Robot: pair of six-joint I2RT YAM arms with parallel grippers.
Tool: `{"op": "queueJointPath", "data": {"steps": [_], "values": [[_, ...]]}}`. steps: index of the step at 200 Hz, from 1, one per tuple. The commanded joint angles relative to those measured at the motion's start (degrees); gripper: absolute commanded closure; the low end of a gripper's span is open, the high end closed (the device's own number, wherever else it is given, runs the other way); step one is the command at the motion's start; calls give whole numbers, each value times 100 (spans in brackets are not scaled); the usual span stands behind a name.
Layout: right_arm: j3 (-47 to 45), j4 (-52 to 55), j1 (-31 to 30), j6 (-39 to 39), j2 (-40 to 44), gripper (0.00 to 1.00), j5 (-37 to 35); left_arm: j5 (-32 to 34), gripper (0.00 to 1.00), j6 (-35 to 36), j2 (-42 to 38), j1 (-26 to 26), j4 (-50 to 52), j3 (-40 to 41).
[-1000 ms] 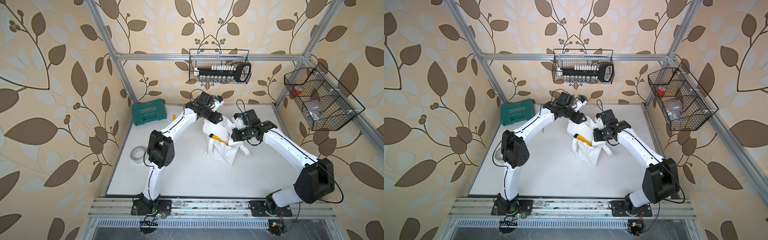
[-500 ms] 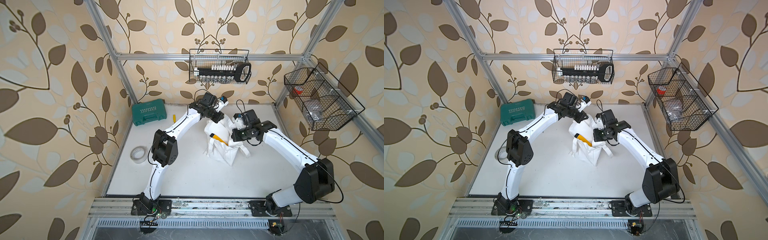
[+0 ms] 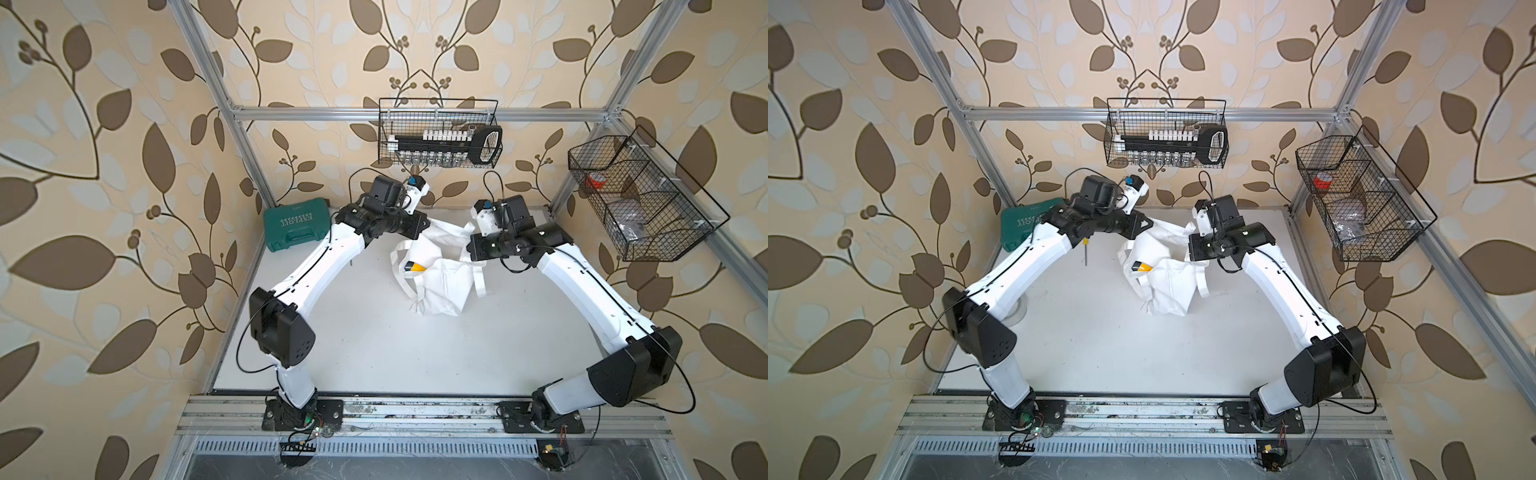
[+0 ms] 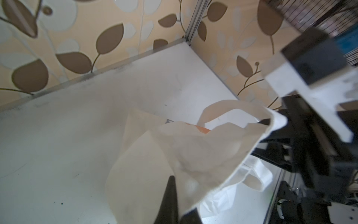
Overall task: Place the art knife into the pouch
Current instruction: Adjust the pouch at the center of the board.
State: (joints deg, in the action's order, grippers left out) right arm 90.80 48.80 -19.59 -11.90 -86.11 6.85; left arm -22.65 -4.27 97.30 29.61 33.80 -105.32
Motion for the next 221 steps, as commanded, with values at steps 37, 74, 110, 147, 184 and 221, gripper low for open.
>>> {"op": "queueJointPath", "data": {"steps": [37, 74, 110, 147, 184, 221], "values": [[1570, 849, 95, -47, 39, 100, 474, 71, 100, -764, -2123, 75, -81, -4], [2115, 1045, 219, -24, -653, 100, 724, 230, 100, -1053, -2365, 172, -551, 765], [3013, 1236, 476, 103, -2011, 100, 927, 1382, 100, -1272, -1532, -7, -620, 849], [3477, 1286, 492, 342, -2689, 52, 977, 1634, 100, -1886, -383, -414, -920, 703], [2071, 211, 496, 180, -1412, 18, 1000, 1600, 100, -2161, 542, -652, -864, 232], [729, -118, 275, -109, -322, 19, 1015, 1538, 100, -2264, 976, -745, -813, 103]]}}
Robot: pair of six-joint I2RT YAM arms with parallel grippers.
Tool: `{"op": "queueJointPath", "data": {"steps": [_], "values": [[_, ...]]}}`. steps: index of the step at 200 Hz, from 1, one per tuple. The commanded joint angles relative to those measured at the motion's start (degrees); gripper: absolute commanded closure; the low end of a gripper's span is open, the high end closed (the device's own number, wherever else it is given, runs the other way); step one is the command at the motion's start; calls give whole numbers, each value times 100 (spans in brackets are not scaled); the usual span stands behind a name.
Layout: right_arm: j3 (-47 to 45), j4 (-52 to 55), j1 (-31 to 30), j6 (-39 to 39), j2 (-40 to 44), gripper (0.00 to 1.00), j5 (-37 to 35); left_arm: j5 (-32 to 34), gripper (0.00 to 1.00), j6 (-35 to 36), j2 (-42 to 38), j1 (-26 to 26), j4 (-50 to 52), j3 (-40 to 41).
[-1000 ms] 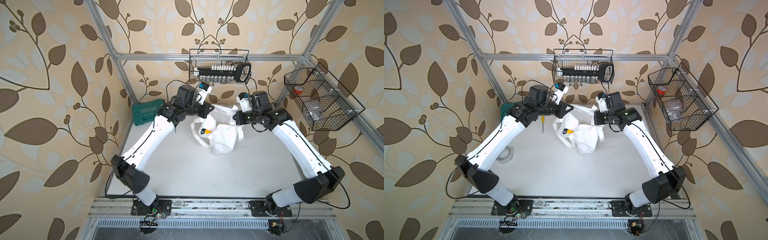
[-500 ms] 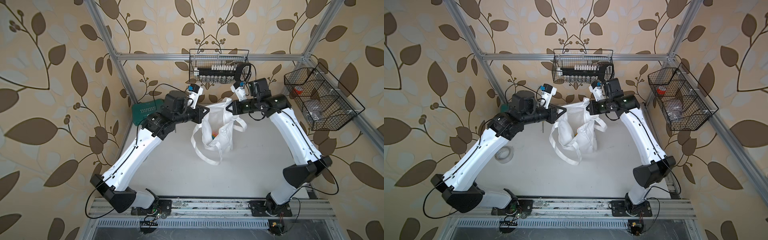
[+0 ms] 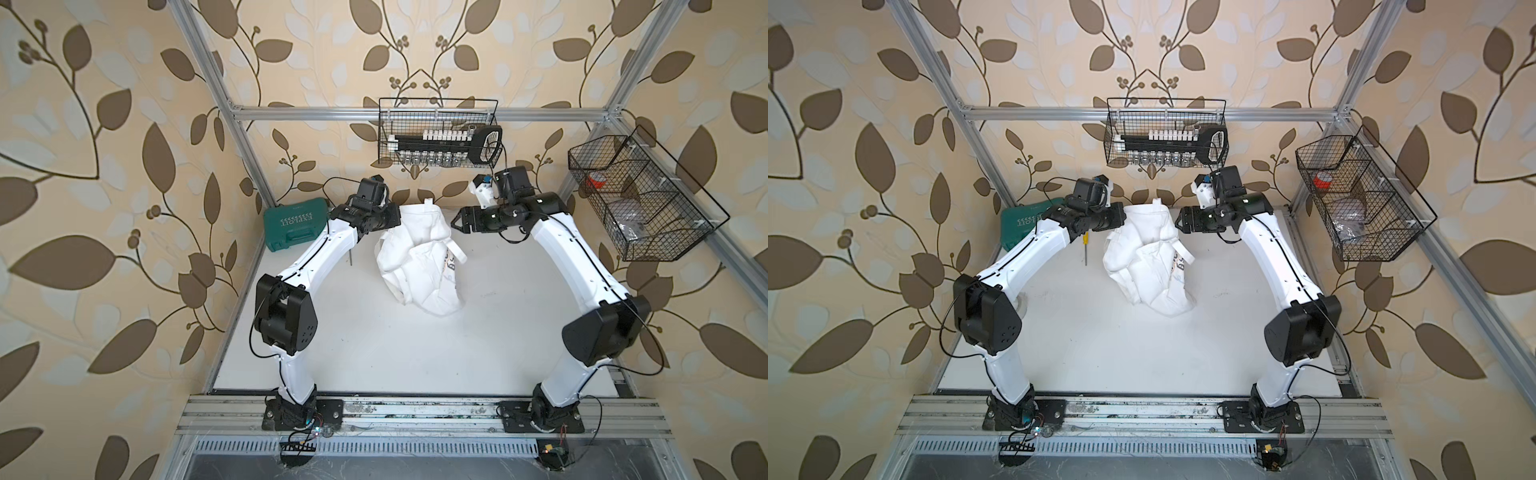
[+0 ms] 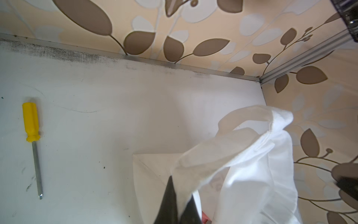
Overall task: Place the art knife into the pouch
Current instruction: Adjust the pouch at the center of the board.
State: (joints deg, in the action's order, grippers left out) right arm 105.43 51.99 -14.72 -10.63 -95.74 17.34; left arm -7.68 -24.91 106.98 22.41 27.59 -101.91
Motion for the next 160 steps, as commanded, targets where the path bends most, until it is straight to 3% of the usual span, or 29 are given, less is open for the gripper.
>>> {"op": "queueJointPath", "data": {"steps": [1, 41, 85, 121, 160], "values": [[-773, -458, -232, -241, 669, 19, -45, 35, 100, -204, 7, -31, -197, -236], [-1815, -700, -1397, -161, 1112, 22, -1015, -53, 100, -213, 132, -79, -183, -180], [-2145, -1210, -2343, -53, 426, 23, -2040, -74, 100, -215, -31, -97, -286, 176], [-1798, -1383, -2614, 161, -450, 25, -3102, -111, 100, -208, -75, -132, -273, 310], [-1457, -1426, -2685, 335, -946, 25, -3590, -158, 100, -212, -55, -163, -302, 354]]}}
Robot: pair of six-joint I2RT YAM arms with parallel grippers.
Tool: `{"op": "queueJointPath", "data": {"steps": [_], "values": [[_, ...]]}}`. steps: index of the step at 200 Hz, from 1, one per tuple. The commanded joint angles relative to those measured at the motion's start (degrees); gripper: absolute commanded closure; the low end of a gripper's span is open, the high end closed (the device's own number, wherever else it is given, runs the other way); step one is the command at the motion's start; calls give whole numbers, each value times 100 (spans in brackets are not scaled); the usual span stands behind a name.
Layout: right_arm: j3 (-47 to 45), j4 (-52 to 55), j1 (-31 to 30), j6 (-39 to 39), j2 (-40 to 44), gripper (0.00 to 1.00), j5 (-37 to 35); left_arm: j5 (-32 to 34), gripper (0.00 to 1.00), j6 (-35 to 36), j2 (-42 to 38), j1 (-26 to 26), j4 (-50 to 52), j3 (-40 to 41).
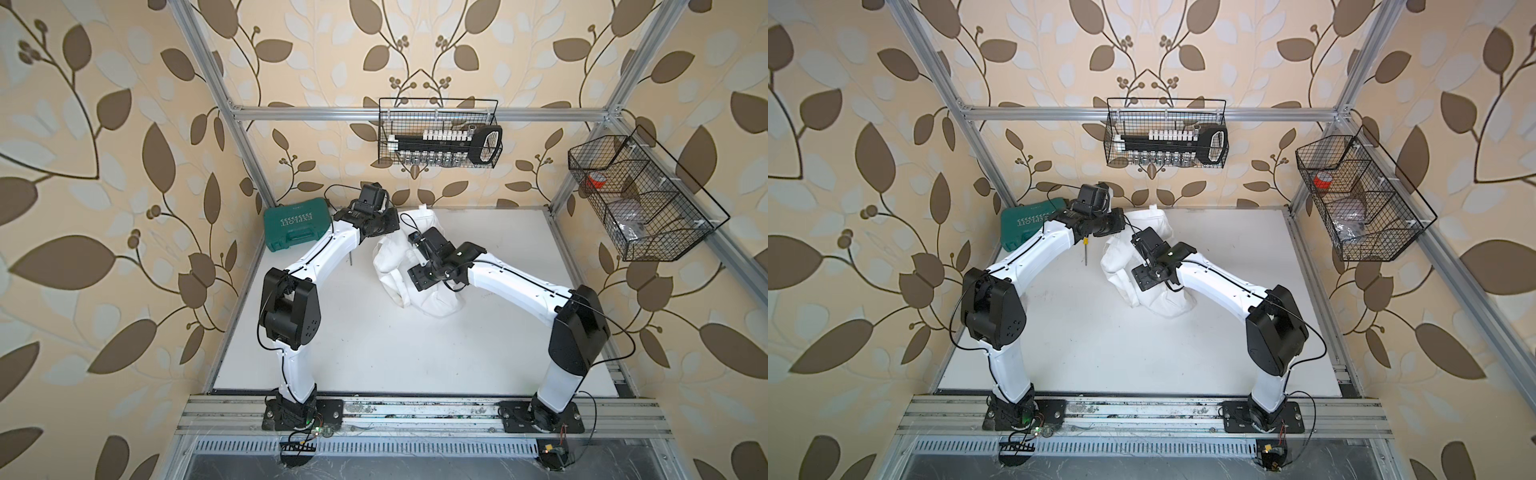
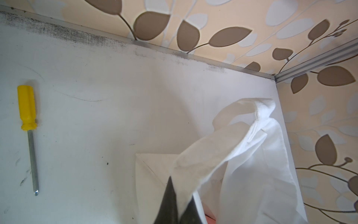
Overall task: Place the art knife into the pouch
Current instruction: Adjust the pouch at the center of the board.
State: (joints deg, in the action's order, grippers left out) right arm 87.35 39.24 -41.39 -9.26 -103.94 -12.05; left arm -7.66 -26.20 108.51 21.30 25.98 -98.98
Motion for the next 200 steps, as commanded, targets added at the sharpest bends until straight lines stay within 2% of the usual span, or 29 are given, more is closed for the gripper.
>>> {"op": "queueJointPath", "data": {"steps": [1, 43, 49, 68, 82, 116, 155, 200], "values": [[360, -153, -18, 206, -135, 25, -654, -167, 100, -85, -207, -49, -147, 62], [741, -200, 72, 284, -568, 26, -325, -271, 100, -114, -106, -73, -170, 79], [794, -218, 226, 277, -637, 26, -219, -287, 100, -128, -88, -78, -168, 78], [965, -261, 354, 216, -918, 33, 135, -322, 100, -129, -65, -91, -171, 70], [1081, -323, 392, 205, -1129, 49, 304, -337, 100, -134, -75, -106, -174, 71], [1201, -563, 392, 224, -1389, 100, 369, -374, 100, -112, -97, -144, -154, 71], [1049, -499, 375, 180, -981, 100, 407, -322, 100, -165, -88, -200, -67, 40], [471, 174, 469, 132, 536, 100, 520, -130, 100, -453, -211, -486, 277, -75]]}}
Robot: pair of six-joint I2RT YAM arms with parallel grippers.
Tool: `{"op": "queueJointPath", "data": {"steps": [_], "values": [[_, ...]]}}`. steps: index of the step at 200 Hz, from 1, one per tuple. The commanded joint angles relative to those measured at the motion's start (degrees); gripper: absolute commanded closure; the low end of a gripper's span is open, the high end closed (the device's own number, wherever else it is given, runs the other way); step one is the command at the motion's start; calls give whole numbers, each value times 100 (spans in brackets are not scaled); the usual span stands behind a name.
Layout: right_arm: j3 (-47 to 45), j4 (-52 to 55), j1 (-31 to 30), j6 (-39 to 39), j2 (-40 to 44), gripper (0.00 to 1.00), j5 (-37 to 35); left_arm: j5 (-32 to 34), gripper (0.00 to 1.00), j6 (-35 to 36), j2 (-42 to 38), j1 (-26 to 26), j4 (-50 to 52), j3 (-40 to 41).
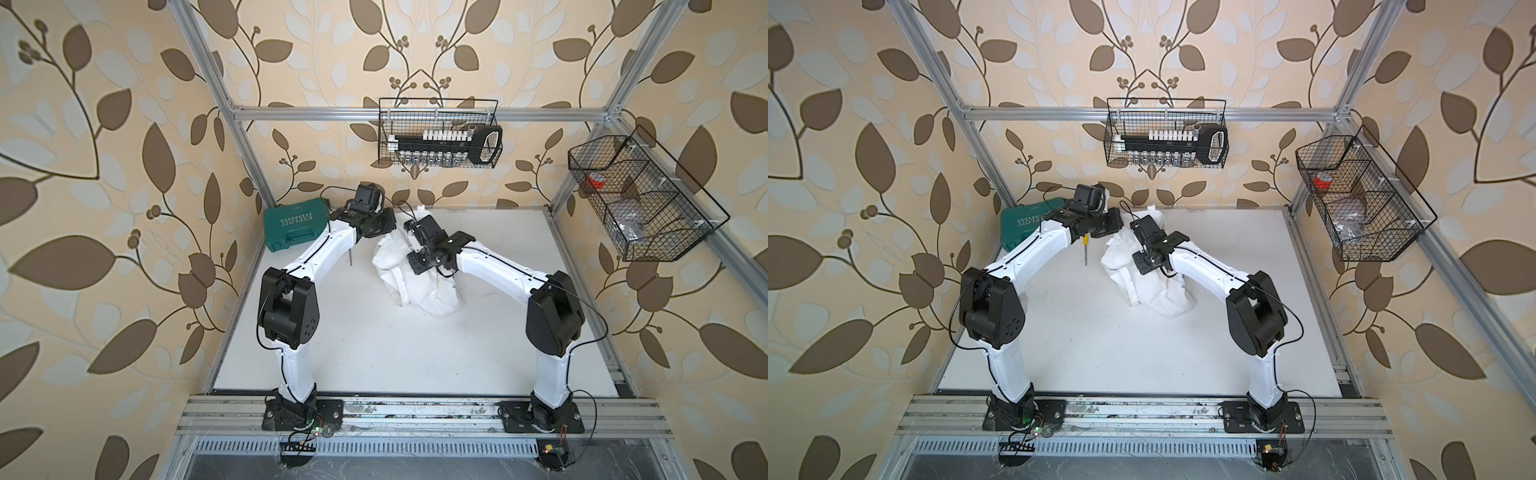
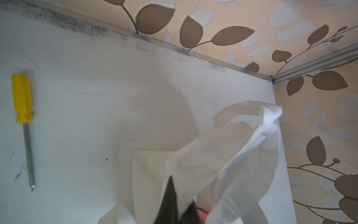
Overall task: Place the art knife into the pouch
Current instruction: Adjust the pouch at the center of the board.
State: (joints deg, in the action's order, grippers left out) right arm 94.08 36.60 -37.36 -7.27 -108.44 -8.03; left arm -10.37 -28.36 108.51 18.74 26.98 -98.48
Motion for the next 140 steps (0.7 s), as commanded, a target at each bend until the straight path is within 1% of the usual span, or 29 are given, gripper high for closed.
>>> {"op": "queueJointPath", "data": {"steps": [1, 24, 46, 56, 69, 76, 87, 104, 112, 114, 120, 131, 140], "values": [[-217, 450, 83, -70, 1029, 100, 144, 154, 100, -252, -222, -239, 176, -127], [-472, 717, 622, -280, 1991, 100, 727, 223, 100, -458, -550, -451, 250, 53], [-657, 874, 1083, -293, 2664, 100, 511, 379, 100, -565, -1075, -571, 332, 385], [-797, 856, 1378, -316, 2822, 100, 568, 419, 100, -598, -1339, -582, 379, 558], [-967, 771, 1759, -380, 2864, 100, 792, 305, 100, -666, -1713, -582, 322, 884], [-1078, 660, 1886, -401, 2856, 100, 775, 216, 100, -703, -1927, -582, 225, 1105], [-1225, 490, 2016, -465, 2793, 100, 681, 145, 100, -738, -2205, -576, 127, 1403], [-1425, 105, 2181, -548, 2659, 100, 982, -100, 100, -742, -2530, -573, -13, 1746], [-1506, -86, 2198, -569, 2603, 100, 1160, -140, 100, -698, -2545, -556, -92, 1895], [-1518, -119, 2198, -575, 2588, 100, 1178, -151, 100, -680, -2695, -556, -109, 1925], [-1523, -180, 2191, -610, 2547, 100, 1203, -227, 100, -632, -2781, -556, -187, 2030], [-1529, -294, 2198, -625, 2475, 100, 1286, -380, 93, -553, -2860, -556, -395, 2256], [-1507, -345, 2199, -627, 2430, 100, 1333, -548, 83, -550, -2908, -556, -587, 2424]]}}
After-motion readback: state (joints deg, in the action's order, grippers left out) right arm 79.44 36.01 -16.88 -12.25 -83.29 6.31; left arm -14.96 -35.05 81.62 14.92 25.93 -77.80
